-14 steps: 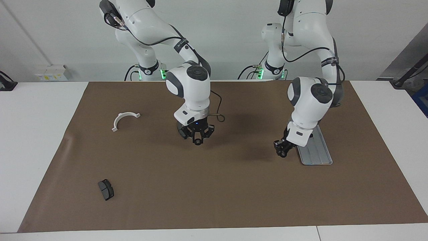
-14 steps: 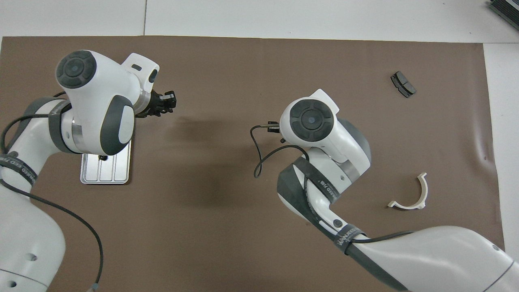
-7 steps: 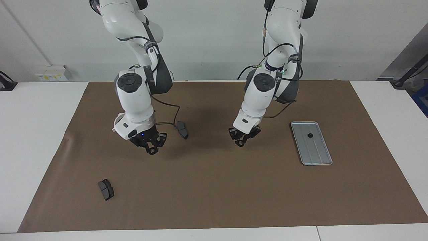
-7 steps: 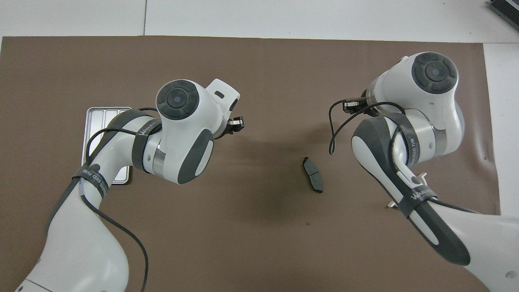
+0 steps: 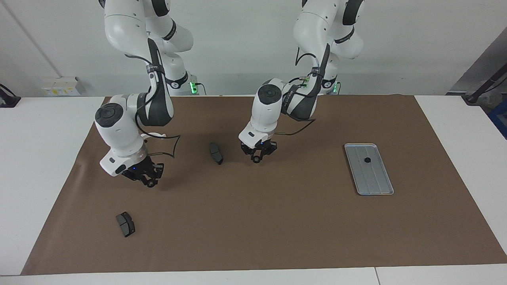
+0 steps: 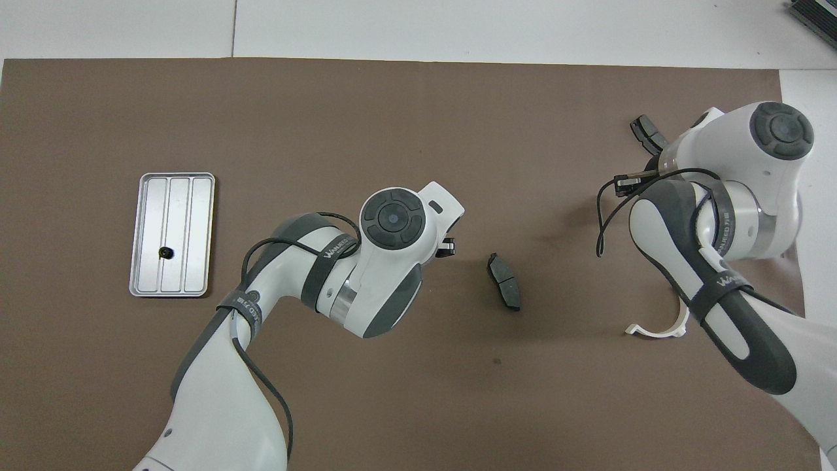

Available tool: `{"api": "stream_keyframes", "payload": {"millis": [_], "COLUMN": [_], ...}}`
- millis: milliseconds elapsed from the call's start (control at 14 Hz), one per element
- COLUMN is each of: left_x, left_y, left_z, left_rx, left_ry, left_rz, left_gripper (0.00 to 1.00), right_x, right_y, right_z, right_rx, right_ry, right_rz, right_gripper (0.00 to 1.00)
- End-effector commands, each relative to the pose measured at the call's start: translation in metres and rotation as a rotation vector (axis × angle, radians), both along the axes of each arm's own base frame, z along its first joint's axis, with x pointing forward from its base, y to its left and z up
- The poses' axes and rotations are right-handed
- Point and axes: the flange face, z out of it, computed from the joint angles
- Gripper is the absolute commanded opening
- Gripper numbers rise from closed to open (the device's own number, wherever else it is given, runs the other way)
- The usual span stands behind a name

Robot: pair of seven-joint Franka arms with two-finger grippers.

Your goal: Place bearing gear from tray to pile

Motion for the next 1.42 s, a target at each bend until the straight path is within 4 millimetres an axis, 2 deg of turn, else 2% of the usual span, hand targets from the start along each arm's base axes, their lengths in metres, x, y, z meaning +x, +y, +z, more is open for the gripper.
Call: {"api": "stream_keyframes", "payload": {"millis": [0, 71, 142, 214, 285, 356, 427, 570, 641, 712, 855, 926, 997, 1140, 1211, 1354], "left_x": [0.002, 0.005, 0.008, 0.009, 0.012, 0.015, 0.027, 0.059, 0.077, 0.089, 0.105, 0.107, 0.107, 0.098, 0.091, 0.08], "left_y": [0.003, 0.003, 0.004, 0.006, 0.009, 0.015, 0.034, 0.104, 0.15, 0.186, 0.252, 0.274, 0.3, 0.348, 0.367, 0.39], "left_z": [0.0, 0.004, 0.007, 0.007, 0.009, 0.009, 0.015, 0.042, 0.052, 0.064, 0.072, 0.069, 0.066, 0.058, 0.052, 0.039], "left_rx": [-0.014, -0.023, -0.028, -0.023, -0.017, -0.008, 0.008, 0.034, 0.041, 0.04, 0.041, 0.045, 0.048, 0.043, 0.038, 0.034], "left_ry": [-0.024, -0.031, -0.033, -0.029, -0.026, -0.018, -0.011, 0.011, 0.035, 0.044, 0.058, 0.072, 0.084, 0.105, 0.112, 0.11], "left_rz": [0.017, 0.04, 0.064, 0.072, 0.079, 0.089, 0.116, 0.217, 0.274, 0.298, 0.289, 0.268, 0.249, 0.183, 0.15, 0.154], "left_gripper": [0.56, 0.76, 0.89, 0.98, 1.0, 1.0, 1.0, 1.0, 1.0, 1.0, 1.0, 1.0, 1.0, 1.0, 1.0, 1.0], "right_x": [0.002, 0.002, 0.002, 0.002, 0.002, 0.002, 0.004, 0.005, 0.005, 0.003, -0.001, -0.001, -0.001, -0.01, -0.018, -0.034], "right_y": [-0.011, -0.013, -0.015, -0.015, -0.015, -0.015, -0.014, -0.005, 0.001, 0.01, 0.057, 0.074, 0.098, 0.15, 0.182, 0.233], "right_z": [-0.026, -0.03, -0.034, -0.036, -0.036, -0.036, -0.03, -0.006, 0.007, 0.022, 0.045, 0.054, 0.068, 0.076, 0.078, 0.078], "right_rx": [0.014, 0.013, 0.013, 0.013, 0.013, 0.014, 0.013, 0.015, 0.019, 0.024, 0.053, 0.062, 0.077, 0.107, 0.103, 0.069], "right_ry": [-0.011, -0.005, 0.003, 0.006, 0.006, 0.004, -0.003, -0.031, -0.049, -0.06, -0.049, -0.033, -0.022, -0.002, -0.008, -0.029], "right_rz": [0.033, 0.035, 0.03, 0.03, 0.027, 0.025, 0.026, 0.035, 0.042, 0.034, -0.015, -0.057, -0.072, -0.12, -0.135, -0.153], "right_gripper": [0.0, 0.0, 0.05, 0.26, 0.67, 1.0, 1.0, 1.0, 1.0, 1.0, 1.0, 1.0, 1.0, 1.0, 1.0, 1.0]}}
